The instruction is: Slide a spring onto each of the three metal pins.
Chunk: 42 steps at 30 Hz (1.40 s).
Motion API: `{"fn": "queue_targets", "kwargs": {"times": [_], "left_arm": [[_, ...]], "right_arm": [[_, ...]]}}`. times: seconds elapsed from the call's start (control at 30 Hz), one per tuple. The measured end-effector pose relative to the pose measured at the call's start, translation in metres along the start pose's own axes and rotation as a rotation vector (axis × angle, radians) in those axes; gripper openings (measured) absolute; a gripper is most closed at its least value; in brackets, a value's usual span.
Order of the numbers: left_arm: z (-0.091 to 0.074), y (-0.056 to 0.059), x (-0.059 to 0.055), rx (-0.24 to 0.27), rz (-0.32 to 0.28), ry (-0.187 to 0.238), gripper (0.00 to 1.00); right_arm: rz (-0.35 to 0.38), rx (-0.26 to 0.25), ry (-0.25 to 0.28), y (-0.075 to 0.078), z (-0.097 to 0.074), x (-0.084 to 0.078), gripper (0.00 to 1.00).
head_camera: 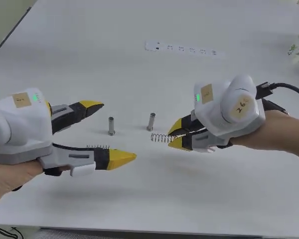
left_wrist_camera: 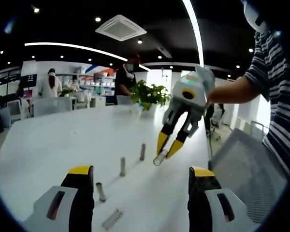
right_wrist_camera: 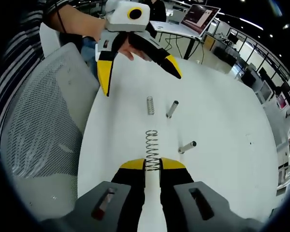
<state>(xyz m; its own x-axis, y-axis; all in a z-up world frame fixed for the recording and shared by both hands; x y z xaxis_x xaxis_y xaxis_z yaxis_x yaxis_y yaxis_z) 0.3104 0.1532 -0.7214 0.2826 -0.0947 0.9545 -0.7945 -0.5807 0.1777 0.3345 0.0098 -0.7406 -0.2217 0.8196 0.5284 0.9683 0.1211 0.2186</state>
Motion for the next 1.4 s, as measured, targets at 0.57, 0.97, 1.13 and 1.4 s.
{"fn": "queue_targets", "kwargs": {"times": [0.57, 0.97, 1.13, 1.4], "left_arm": [[0.034, 0.017, -0.018, -0.142, 0.023, -0.081, 0.51], [0.049, 0.027, -0.024, -0.206, 0.042, -0.103, 0.31], [0.051, 0.029, -0.022, -0.222, 0.041, -0.100, 0.23], [0.054, 0.032, -0.016, -0.245, 0.043, -0.088, 0.12]], "right_arm": [[-0.008, 0.009, -0.009, -0.011, 0.006, -0.001, 0.08], [-0.019, 0.018, 0.003, -0.017, 0.004, 0.005, 0.08], [-0.024, 0.018, 0.013, -0.017, 0.001, 0.007, 0.08], [-0.036, 0.018, 0.027, -0.018, -0.001, 0.011, 0.08]]}}
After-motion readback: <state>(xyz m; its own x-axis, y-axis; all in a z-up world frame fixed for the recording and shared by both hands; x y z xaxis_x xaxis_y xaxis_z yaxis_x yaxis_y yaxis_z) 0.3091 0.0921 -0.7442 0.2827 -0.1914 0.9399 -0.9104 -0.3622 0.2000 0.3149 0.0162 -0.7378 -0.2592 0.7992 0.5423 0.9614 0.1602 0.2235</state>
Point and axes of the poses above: the centre of the closed fingertips' face, and the gripper's own axes: z roughly forward along the fingers, y roughly to its right, x roughly out of its top, the point moved 5 cm from there along -z, roughly backward along the fingers, and after that the axes turned 5 degrees about -z, right-handed, at the moved point
